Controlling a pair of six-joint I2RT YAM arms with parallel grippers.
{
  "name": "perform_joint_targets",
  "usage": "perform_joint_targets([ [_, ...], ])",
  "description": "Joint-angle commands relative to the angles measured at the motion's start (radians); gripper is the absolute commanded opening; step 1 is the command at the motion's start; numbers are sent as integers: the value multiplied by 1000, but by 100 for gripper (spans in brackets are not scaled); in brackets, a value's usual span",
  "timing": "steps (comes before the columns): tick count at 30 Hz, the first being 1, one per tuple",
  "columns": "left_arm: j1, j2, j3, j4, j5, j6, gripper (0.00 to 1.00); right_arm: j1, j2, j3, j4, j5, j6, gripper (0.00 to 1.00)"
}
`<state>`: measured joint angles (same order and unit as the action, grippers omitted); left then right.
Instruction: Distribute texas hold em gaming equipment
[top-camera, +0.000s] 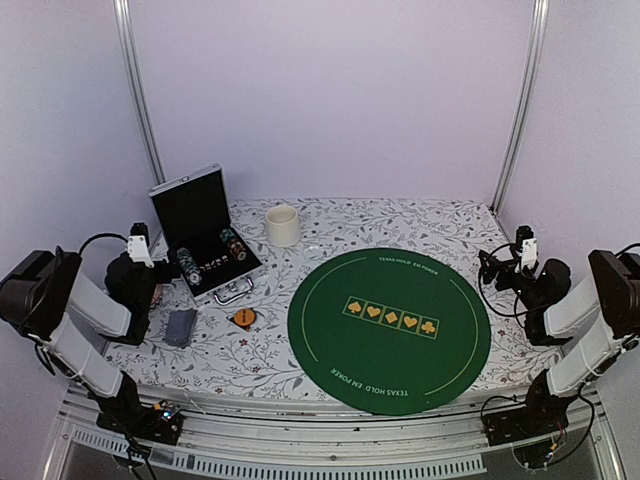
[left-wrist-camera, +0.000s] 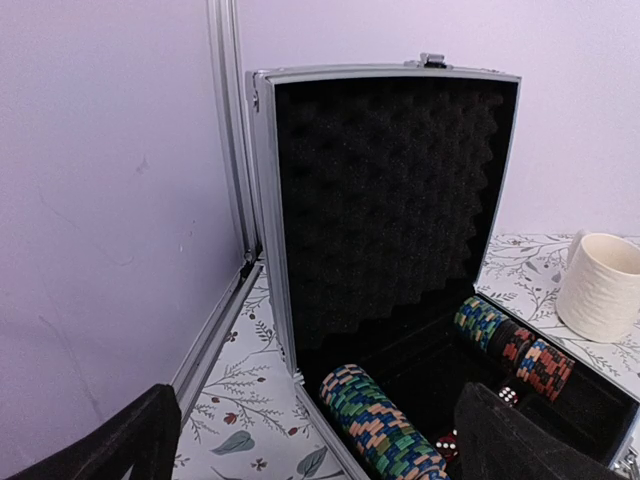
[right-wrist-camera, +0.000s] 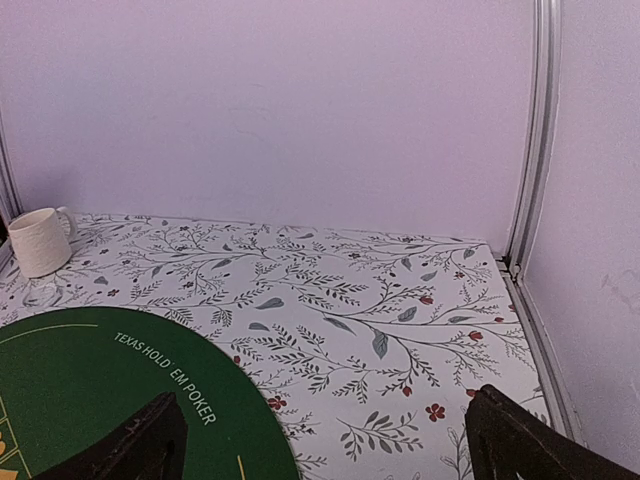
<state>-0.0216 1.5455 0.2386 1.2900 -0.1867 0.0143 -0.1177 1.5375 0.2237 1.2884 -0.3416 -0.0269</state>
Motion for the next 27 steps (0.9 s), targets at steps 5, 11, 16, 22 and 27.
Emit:
perform_joint_targets([
  [5,4,-58,12,-66,-106,-58,98,7,4,13,23,12,-6,99],
  [11,-15,-87,-4,-45,-239,-67,98,-14,-161,14,-106,98,47,99],
  [16,-31,-283,148,-340,-274,-95,98,-17,-430,119,-376,65,122,99],
  [22,-137,-368,389,-648,-145,-125,98,-17,-530,351,-674,-100,315,99],
  [27,-339,-207,752,-1097,50,-19,98,120,-436,588,-1046,-147,352,99],
])
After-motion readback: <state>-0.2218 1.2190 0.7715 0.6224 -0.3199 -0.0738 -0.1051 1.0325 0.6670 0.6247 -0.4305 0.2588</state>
